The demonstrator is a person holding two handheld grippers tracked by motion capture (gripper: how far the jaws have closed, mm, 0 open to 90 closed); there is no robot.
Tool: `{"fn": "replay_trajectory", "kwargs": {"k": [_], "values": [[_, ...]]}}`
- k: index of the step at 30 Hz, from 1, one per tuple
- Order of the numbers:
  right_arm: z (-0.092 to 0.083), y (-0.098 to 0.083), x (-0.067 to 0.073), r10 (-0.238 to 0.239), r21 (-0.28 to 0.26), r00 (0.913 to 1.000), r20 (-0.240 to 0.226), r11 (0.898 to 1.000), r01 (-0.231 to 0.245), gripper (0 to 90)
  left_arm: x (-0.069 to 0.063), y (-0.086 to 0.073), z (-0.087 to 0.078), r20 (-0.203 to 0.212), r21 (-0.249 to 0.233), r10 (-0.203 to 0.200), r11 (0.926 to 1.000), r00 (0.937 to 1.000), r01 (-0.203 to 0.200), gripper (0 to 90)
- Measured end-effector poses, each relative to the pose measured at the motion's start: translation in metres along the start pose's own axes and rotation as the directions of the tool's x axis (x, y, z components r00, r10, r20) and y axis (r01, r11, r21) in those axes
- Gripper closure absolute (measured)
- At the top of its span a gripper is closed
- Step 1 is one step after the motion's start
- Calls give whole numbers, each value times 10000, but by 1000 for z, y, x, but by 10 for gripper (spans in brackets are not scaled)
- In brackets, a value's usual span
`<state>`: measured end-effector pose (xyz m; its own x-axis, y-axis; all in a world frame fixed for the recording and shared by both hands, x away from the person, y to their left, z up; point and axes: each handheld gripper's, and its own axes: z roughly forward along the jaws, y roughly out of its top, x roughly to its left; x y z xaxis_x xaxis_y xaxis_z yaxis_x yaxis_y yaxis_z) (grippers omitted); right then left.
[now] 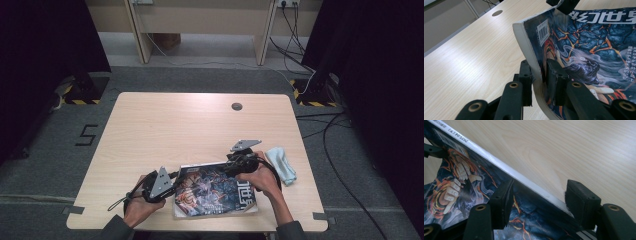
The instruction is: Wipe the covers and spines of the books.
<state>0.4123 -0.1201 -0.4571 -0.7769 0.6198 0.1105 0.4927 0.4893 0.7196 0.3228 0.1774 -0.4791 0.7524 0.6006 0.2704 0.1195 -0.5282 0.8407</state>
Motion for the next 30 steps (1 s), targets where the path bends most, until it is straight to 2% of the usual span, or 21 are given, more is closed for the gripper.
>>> {"fn": "replay_trajectory", "kwargs": {"k": [3, 8, 11, 15, 19, 22, 30], "values": [[3, 1, 3, -273, 144, 9996, 112, 9995, 272, 407, 0, 0, 0, 2, 7, 62, 10000, 10000, -62, 749], [-2, 0, 4, -730, 260, 9973, 96, 9970, 728, 499, 3, 0, 0, -165, 63, -49, 10000, 9999, 50, 750], [-6, -1, 8, -978, 318, 9943, -424, 9946, 992, 564, 7, -2, 2, -272, 152, -184, 9997, 9995, 188, 745], [-8, -2, 16, -1475, 724, 9870, -632, 9857, 1519, 602, 9, -3, 2, -270, 186, -280, 9994, 9992, 285, 731], [-6, -3, 17, -1574, 736, 9833, -909, 9837, 1643, 626, 11, -3, 1, -180, 30, -370, 9993, 9992, 371, 725], [-1, -4, 20, -1611, 699, 9763, -1443, 9825, 1725, 641, 11, -2, 2, -147, -38, -142, 9999, 9998, 142, 721], [14, -5, 33, -1766, 876, 9591, -2211, 9759, 1999, 716, 9, 2, 2, -91, -185, 13, 9998, 10000, -15, 716]]}}
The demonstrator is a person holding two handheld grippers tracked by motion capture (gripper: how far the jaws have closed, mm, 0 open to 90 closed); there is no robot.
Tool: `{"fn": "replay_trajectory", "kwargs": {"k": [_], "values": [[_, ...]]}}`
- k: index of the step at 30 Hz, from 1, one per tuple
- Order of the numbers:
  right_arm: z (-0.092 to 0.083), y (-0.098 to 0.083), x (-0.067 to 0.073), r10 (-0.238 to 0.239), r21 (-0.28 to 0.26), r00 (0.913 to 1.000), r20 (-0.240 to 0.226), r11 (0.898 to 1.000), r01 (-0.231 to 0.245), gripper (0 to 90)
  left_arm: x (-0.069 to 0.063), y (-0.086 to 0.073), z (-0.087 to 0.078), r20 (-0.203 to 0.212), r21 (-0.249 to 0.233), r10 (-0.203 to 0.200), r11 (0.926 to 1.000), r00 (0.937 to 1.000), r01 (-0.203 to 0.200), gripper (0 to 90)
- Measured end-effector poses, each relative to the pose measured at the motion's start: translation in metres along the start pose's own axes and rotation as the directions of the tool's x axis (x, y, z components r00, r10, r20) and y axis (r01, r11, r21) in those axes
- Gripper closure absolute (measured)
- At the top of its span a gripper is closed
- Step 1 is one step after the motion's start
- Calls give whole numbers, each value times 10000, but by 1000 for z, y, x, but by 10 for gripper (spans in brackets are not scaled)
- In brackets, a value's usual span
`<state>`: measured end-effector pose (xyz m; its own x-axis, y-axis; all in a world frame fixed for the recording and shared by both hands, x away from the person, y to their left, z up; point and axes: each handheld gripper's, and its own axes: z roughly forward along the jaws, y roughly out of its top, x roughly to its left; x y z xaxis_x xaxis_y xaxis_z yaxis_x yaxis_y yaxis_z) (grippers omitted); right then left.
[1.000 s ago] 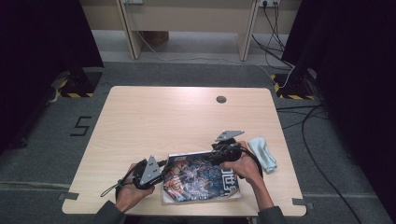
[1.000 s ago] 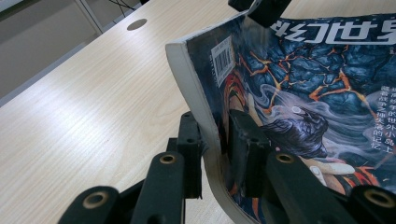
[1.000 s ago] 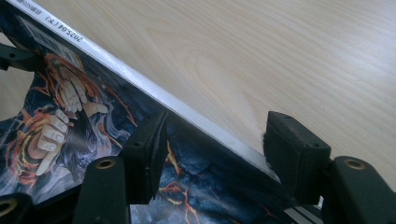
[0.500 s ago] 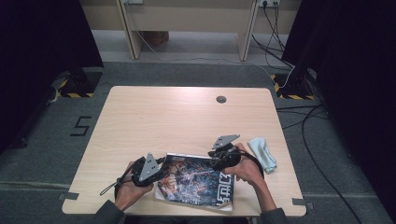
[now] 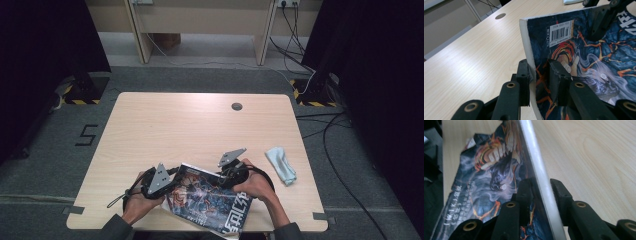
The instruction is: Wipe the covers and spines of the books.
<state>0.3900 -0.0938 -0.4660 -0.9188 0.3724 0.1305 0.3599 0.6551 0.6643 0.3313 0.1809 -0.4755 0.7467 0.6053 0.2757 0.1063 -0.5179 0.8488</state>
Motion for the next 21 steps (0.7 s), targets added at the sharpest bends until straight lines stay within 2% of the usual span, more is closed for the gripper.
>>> {"fn": "replay_trajectory", "kwargs": {"k": [1, 3, 4, 11, 14, 16, 18, 21], "values": [[1, 1, 2, -111, 122, 9998, 148, 9999, 109, 718, 0, 0, 1, -28, 32, -28, 10000, 10000, 28, 714], [0, 2, 4, 127, 245, 9998, 173, 9996, -131, 733, 1, -2, 1, -47, 66, -143, 9999, 9999, 143, 711], [0, 2, 3, -38, 139, 9999, 112, 9999, 36, 740, 2, -2, 1, -32, 78, -151, 9999, 9999, 151, 710], [0, 5, 6, -138, 268, 9997, 203, 9996, 133, 773, 3, -5, 5, -90, 336, -356, 9988, 9993, 359, 690], [-1, 7, 8, -245, 363, 9995, 206, 9991, 238, 795, 5, -7, 5, -265, 431, -457, 9980, 9986, 468, 696], [-1, 7, 10, -272, 457, 9993, 258, 9986, 260, 813, 8, -8, 5, -269, 395, -767, 9962, 9967, 777, 687], [0, 7, 10, -205, 614, 9990, 401, 9980, 180, 814, 11, -11, 5, -284, 508, -844, 9950, 9960, 858, 677], [-2, 8, 10, -92, 618, 9994, 319, 9981, 72, 818, 11, -13, 5, -280, 547, -914, 9942, 9954, 928, 663]]}}
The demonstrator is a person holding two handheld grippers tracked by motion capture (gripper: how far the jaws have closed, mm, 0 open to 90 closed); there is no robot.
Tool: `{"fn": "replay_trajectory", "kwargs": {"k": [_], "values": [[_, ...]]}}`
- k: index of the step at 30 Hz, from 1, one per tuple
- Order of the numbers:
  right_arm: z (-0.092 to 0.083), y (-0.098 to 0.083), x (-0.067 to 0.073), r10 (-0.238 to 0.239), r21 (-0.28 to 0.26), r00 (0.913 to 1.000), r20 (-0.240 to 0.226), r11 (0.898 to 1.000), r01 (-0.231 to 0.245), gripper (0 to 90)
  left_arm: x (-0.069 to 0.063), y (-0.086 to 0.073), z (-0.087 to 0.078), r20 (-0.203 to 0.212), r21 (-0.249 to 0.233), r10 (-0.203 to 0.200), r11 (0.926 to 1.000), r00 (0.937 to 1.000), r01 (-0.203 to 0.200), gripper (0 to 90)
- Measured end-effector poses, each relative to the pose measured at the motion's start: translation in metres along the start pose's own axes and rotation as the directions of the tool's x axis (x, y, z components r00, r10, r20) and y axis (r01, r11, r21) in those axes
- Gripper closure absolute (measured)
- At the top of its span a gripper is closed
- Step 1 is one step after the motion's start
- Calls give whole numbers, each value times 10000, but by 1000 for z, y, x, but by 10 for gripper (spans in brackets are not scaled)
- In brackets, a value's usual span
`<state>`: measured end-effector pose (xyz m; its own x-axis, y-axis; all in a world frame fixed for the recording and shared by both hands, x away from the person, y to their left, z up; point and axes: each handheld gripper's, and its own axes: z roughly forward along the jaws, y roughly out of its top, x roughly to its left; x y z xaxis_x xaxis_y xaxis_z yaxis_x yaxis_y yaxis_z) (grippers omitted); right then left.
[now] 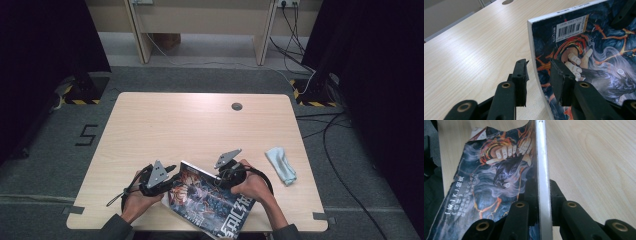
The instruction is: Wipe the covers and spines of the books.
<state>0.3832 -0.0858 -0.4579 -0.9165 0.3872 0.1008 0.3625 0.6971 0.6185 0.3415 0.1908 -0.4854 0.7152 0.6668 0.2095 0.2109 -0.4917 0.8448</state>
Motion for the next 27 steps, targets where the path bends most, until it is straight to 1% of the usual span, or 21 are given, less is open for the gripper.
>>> {"fn": "replay_trajectory", "kwargs": {"k": [6, 7, 8, 9, 14, 15, 17, 20, 21, 22, 23, 24, 25, 26, 27], "values": [[-4, 3, 3, -110, 155, 9999, 74, 9998, 109, 820, 0, 0, -5, 5, 96, -92, 9999, 10000, 92, 652], [-5, 3, 2, -123, 147, 9999, 15, 9998, 123, 820, 0, -1, -6, -21, 115, -100, 9999, 9999, 100, 652], [-6, 4, 2, -48, 214, 10000, 1, 9998, 48, 820, 1, -1, -8, -60, 136, -131, 9998, 9999, 132, 652], [-7, 4, 2, 50, 261, 10000, 26, 9996, -51, 819, 2, -2, -10, -99, 190, -165, 9997, 9998, 167, 653], [-12, 5, 3, -71, 552, 9997, 234, 9985, 58, 815, 3, -5, -14, -122, 335, -295, 9990, 9995, 299, 661], [-12, 6, 3, -121, 551, 9995, 288, 9984, 105, 816, 3, -5, -15, -115, 382, -259, 9989, 9996, 263, 661], [-13, 7, 5, -183, 562, 9988, 445, 9983, 158, 817, 1, -7, -18, 52, 503, -275, 9984, 9996, 273, 662], [-15, 10, 5, -227, 457, 9983, 539, 9988, 202, 821, -2, -13, -25, 145, 762, -265, 9968, 9995, 253, 663], [-16, 11, 6, -230, 507, 9979, 601, 9985, 200, 821, -2, -16, -27, 173, 838, -334, 9960, 9993, 319, 662], [-16, 12, 6, -262, 466, 9975, 656, 9986, 231, 822, -2, -19, -29, 201, 886, -509, 9949, 9985, 489, 661], [-18, 13, 6, -297, 424, 9973, 668, 9987, 269, 823, -1, -20, -31, 215, 966, -591, 9937, 9980, 568, 661], [-19, 13, 6, -331, 400, 9972, 668, 9987, 305, 824, 1, -23, -32, 240, 1076, -772, 9914, 9967, 742, 661], [-20, 14, 6, -300, 352, 9969, 731, 9990, 274, 824, 2, -25, -32, 280, 1272, -1029, 9870, 9943, 986, 661], [-22, 16, 6, -349, 380, 9961, 811, 9988, 319, 824, 2, -26, -32, 300, 1332, -1080, 9857, 9937, 1031, 658], [-22, 17, 7, -322, 360, 9961, 823, 9989, 293, 824, 2, -28, -32, 345, 1527, -1073, 9831, 9936, 1008, 654]]}}
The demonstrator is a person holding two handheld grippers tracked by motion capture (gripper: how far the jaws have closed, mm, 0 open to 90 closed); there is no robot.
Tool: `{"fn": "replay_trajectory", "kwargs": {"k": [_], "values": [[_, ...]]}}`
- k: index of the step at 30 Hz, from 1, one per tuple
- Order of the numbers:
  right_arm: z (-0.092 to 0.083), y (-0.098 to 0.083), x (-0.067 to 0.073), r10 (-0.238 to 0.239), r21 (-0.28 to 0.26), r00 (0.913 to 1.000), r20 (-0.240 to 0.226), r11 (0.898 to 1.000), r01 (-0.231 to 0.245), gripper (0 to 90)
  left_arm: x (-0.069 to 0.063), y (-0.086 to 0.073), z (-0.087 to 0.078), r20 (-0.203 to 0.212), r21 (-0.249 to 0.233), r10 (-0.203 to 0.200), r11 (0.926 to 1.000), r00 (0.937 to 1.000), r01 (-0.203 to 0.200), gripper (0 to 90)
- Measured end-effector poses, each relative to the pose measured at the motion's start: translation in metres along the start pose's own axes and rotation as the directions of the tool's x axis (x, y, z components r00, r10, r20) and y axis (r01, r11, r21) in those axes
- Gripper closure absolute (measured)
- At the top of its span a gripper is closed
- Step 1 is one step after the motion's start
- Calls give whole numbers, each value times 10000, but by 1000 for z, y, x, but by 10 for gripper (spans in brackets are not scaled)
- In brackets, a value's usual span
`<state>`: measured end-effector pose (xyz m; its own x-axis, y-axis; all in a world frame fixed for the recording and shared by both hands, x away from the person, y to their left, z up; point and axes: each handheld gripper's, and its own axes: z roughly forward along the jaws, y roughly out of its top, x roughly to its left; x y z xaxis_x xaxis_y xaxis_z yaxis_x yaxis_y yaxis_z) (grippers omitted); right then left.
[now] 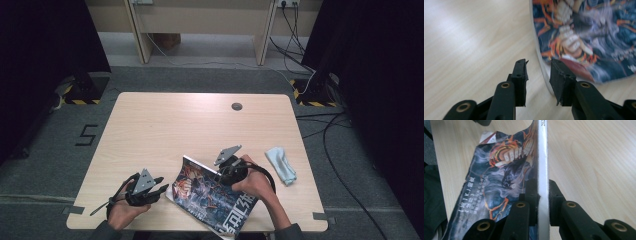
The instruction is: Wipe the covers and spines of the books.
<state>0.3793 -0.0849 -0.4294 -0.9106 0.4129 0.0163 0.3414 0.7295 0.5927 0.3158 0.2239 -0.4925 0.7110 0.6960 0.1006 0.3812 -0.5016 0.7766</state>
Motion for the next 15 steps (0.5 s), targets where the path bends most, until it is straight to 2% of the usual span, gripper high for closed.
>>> {"fn": "replay_trajectory", "kwargs": {"k": [2, 4, 6, 8, 11, 15], "values": [[-4, 3, -1, -44, 8, 10000, 79, 10000, 44, 825, 0, -3, 2, 48, 319, -178, 9993, 9998, 176, 628], [-8, 7, -1, -40, 6, 9998, 192, 10000, 40, 826, 2, -5, 4, 51, 504, -422, 9979, 9991, 419, 557], [-14, 12, -1, -244, 83, 9992, 319, 9997, 241, 826, 3, -5, 5, 7, 640, -625, 9960, 9980, 623, 479], [-20, 17, -2, -241, 38, 9990, 383, 9997, 239, 826, 2, -6, 8, -49, 923, -549, 9942, 9985, 551, 422], [-33, 26, -5, -395, 5, 9963, 759, 9992, 396, 827, 1, -7, 11, -148, 1204, -505, 9914, 9986, 520, 345], [-53, 38, -12, -525, 6, 9877, 1470, 9986, 530, 828, 4, -7, 12, -445, 1226, -998, 9869, 9940, 1046, 249]]}}
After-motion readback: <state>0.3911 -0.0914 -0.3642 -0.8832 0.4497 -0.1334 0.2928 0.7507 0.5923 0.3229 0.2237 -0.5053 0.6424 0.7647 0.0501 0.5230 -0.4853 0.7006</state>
